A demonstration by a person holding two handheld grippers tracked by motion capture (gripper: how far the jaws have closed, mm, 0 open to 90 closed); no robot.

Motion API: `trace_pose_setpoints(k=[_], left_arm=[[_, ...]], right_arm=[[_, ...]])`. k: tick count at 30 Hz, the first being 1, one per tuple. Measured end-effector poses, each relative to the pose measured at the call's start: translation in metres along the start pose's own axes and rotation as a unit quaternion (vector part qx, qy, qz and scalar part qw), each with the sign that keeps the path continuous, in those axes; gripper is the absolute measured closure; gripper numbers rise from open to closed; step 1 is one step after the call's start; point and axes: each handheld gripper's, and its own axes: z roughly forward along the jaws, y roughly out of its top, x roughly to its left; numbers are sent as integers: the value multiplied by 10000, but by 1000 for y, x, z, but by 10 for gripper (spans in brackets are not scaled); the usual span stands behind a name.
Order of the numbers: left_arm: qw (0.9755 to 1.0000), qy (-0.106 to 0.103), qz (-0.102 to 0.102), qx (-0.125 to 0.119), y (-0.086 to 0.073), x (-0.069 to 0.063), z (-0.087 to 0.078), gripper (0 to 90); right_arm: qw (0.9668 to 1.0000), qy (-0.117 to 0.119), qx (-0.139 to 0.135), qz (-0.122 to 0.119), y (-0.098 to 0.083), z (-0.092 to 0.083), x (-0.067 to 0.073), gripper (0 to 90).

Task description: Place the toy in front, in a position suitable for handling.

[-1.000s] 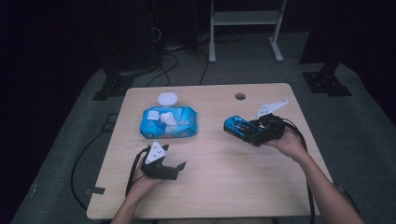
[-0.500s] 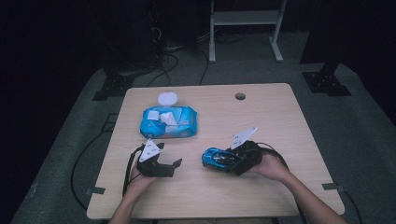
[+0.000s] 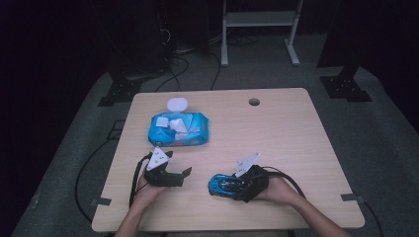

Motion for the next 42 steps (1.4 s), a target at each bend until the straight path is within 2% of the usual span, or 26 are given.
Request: trace_pose_setpoints(k=[5, 7, 8, 9, 11, 13, 14, 16, 17, 18, 19, 21, 23, 24, 25, 29, 31, 33, 34, 35, 36, 37, 40, 41, 42], left_arm=[[10000, 19, -42, -27, 2, 1, 3, 55], [10000, 49, -53, -36, 3, 1, 3, 55], [10000, 62, -57, -40, 6, 3, 4, 55], [9999, 80, -54, -61, 7, 3, 5, 55], [9998, 178, -58, -87, 13, 7, 6, 55], [9992, 328, -158, -180, 19, 13, 7, 55], [9992, 328, -158, -180, 19, 13, 7, 55], [9978, 575, -221, -254, 25, 24, 10, 55], [9978, 575, -221, -254, 25, 24, 10, 55], [9973, 662, -241, -223, 27, 28, 12, 55], [9955, 903, -207, -172, 30, 37, 17, 55], [9948, 980, -220, -149, 31, 41, 20, 55], [9928, 1169, -224, -92, 36, 52, 29, 55], [9928, 1169, -224, -92, 36, 52, 29, 55], [9918, 1263, -178, -8, 41, 57, 35, 55], [9914, 1295, -163, 62, 47, 63, 44, 57], [9907, 1349, -37, 169, 54, 65, 53, 58], [9916, 1273, 90, 188, 60, 65, 59, 111], [9916, 1273, 90, 188, 60, 65, 59, 136], [9914, 1247, 179, 349, 65, 65, 66, 140], [9912, 1240, 254, 398, 66, 65, 68, 163], [9909, 1239, 308, 420, 67, 66, 69, 225], [9911, 1223, 243, 471, 68, 69, 73, 329], [9912, 1209, 218, 493, 68, 71, 75, 329], [9913, 1180, 178, 556, 67, 73, 76, 390]], right_arm=[[9999, 59, 71, 42, -1, -3, -2, 243], [9999, 61, 5, 79, -2, -5, -1, 236], [9990, 81, -366, 233, -5, -17, -1, 233], [9985, 67, -482, 255, -7, -23, -1, 221], [9976, -9, -577, 373, -10, -35, 1, 210], [9972, -113, -613, 418, -15, -43, 5, 210], [9972, -113, -613, 418, -15, -43, 5, 210], [9967, -306, -610, 449, -29, -55, 10, 211], [9960, -355, -651, 493, -34, -58, 11, 213], [9956, -346, -680, 551, -39, -61, 12, 214], [9951, -354, -684, 613, -43, -63, 13, 214], [9945, -391, -724, 644, -47, -65, 14, 214], [9932, -402, -777, 767, -53, -66, 12, 216], [9930, -423, -782, 780, -54, -66, 11, 217], [9927, -422, -794, 804, -54, -66, 9, 217], [9921, -435, -838, 831, -52, -65, 6, 217], [9920, -436, -849, 826, -52, -65, 5, 217], [9919, -449, -849, 833, -52, -64, 5, 218], [9918, -447, -856, 843, -52, -64, 5, 217], [9918, -454, -856, 835, -51, -64, 5, 217], [9918, -456, -858, 833, -51, -64, 5, 217], [9917, -461, -863, 831, -51, -64, 5, 217], [9916, -475, -881, 824, -51, -65, 5, 217], [9915, -477, -890, 824, -51, -65, 4, 217], [9910, -496, -919, 832, -52, -66, 4, 218]])
